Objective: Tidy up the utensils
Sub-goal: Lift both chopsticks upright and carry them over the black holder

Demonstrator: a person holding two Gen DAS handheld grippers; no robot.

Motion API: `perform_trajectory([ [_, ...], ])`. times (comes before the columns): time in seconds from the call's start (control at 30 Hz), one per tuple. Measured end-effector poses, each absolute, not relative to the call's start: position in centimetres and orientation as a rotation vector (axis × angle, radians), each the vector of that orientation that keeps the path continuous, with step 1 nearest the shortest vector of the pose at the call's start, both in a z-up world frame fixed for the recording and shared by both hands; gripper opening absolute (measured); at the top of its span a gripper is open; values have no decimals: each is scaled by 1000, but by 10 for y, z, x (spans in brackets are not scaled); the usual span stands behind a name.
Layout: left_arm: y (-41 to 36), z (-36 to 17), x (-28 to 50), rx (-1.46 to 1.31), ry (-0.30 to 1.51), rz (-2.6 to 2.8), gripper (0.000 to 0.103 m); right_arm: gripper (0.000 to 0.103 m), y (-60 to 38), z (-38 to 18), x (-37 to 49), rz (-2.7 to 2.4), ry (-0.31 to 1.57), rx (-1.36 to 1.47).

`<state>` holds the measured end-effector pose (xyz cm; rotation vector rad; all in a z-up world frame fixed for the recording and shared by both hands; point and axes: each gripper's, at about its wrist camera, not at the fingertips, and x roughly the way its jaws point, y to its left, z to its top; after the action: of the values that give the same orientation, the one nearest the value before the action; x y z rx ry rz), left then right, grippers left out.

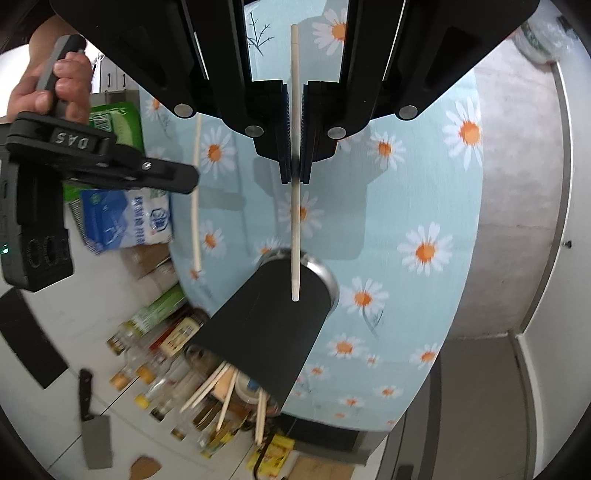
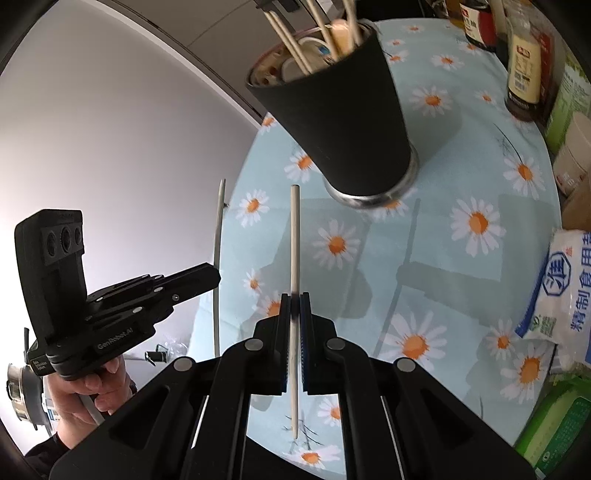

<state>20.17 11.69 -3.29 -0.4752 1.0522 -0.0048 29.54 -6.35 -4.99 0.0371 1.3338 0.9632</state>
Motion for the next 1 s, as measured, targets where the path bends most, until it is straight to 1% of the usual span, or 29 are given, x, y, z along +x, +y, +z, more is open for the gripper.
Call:
perform_trajectory([
  [0.37,136,20,221,-440,890,-120,4,6,-44,-10,306,982,1166,121],
  [0.63,138,54,247,-415,769,-195,3,6,-44,34,331,977,917,195],
  [0.87,138,82,272,-380,615,-237,4,6,-52,69,351,953,735,241],
  [1.0,139,97,283,-329,492,-201,4,6,-55,85,362,919,620,264],
])
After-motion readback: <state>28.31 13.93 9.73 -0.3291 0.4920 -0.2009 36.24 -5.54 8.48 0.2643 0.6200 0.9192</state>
